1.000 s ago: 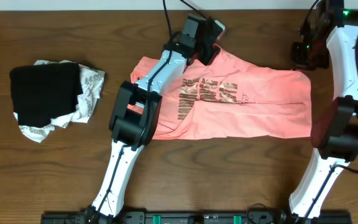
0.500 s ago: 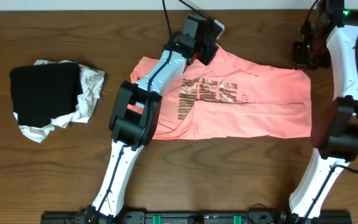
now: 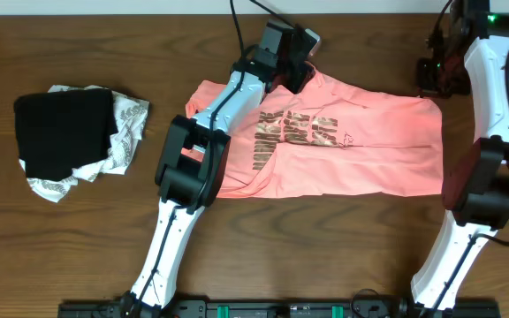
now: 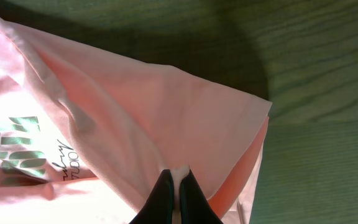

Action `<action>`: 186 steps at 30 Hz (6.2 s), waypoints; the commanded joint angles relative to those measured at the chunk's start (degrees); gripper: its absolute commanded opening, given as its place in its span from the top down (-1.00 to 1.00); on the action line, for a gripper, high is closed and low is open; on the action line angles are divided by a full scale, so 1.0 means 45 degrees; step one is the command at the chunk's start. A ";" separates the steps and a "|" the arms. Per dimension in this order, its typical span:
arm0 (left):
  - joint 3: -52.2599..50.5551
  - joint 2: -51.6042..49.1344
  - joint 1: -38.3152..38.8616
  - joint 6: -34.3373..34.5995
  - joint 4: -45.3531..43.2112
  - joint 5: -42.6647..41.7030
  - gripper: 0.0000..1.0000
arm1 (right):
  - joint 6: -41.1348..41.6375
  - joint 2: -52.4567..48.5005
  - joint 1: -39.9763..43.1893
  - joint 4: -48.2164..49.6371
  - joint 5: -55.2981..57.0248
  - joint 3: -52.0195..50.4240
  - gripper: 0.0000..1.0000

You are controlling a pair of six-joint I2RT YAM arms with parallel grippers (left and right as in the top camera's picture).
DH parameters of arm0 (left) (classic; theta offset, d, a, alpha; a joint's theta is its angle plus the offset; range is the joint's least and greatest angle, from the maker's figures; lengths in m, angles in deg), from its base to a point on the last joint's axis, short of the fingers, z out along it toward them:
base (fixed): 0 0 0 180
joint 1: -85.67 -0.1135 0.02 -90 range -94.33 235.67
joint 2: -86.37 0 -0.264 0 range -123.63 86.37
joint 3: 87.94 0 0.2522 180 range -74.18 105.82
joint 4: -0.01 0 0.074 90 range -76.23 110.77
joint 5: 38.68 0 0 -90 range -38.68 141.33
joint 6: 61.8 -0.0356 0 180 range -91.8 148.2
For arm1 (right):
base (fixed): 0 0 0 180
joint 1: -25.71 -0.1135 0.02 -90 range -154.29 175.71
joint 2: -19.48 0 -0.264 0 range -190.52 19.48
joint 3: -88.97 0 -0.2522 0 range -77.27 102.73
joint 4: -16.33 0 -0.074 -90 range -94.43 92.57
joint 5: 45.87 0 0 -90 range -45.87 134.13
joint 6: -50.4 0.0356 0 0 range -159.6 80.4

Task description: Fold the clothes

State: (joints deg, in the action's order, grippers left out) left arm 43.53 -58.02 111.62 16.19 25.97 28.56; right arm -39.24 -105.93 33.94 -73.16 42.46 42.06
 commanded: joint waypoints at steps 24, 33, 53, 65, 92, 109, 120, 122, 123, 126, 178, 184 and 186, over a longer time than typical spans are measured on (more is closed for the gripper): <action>0.0087 0.1647 -0.0194 -0.0233 0.4075 0.0695 0.88 | -0.0146 0.0355 -0.0058 0.0228 0.0092 0.0165 0.97; 0.0087 0.2812 -0.0185 -0.0549 0.6421 0.0748 0.88 | -0.0146 0.0355 -0.0078 -0.0238 0.0078 0.0165 0.97; 0.0024 0.0481 0.0248 -0.0544 0.2103 0.0729 -0.09 | -0.0136 0.0355 -0.0083 -0.0180 0.0083 0.0165 0.97; 0.0024 0.0121 0.0325 -0.0544 0.1137 0.0520 0.51 | 0.0005 0.0355 -0.0073 0.0063 0.0087 0.0165 0.97; 0.0039 0.3196 0.0272 -0.0889 0.6101 0.2361 0.88 | -0.0005 0.0355 -0.0073 -0.0296 0.0374 0.0160 0.97; 0.0039 0.3376 0.0481 -0.0782 1.0059 0.2302 0.86 | -0.1059 0.0355 -0.0457 -0.2361 -0.0073 0.0160 0.97; 0.0034 0.3371 0.0554 -0.0787 0.9821 0.2302 0.16 | -0.0743 0.0355 -0.0432 -0.1302 0.0262 0.0160 0.97; 0.0034 0.3371 0.0554 -0.0787 0.9632 0.2293 0.07 | -0.0457 0.0355 -0.0340 -0.1117 0.0529 0.0160 0.97; 0.0000 0.3371 0.0554 -0.0787 0.9510 0.2229 0.05 | -0.0335 0.0355 -0.0296 -0.1030 0.0665 0.0160 0.97; -0.0311 0.3342 0.0554 -0.0792 0.8898 0.1972 -0.04 | -0.0233 0.0355 -0.0141 -0.0831 0.0811 0.0160 0.97; -0.0680 0.2302 -0.0039 0.2594 0.7504 -0.0850 -0.22 | -0.0277 0.0355 -0.0034 -0.0753 0.1088 0.0160 0.97; -0.0680 0.2302 -0.0063 0.2594 0.7606 -0.1564 0.32 | -0.0277 0.0355 -0.0029 -0.0753 0.1093 0.0160 0.97; -0.0680 0.2302 -0.0058 0.2594 0.7616 -0.2137 0.21 | -0.0277 0.0355 -0.0034 -0.0763 0.1088 0.0160 0.97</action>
State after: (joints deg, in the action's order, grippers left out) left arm 39.99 -50.42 111.27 27.80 59.90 23.56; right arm -41.32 -105.93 33.75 -76.44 46.55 42.06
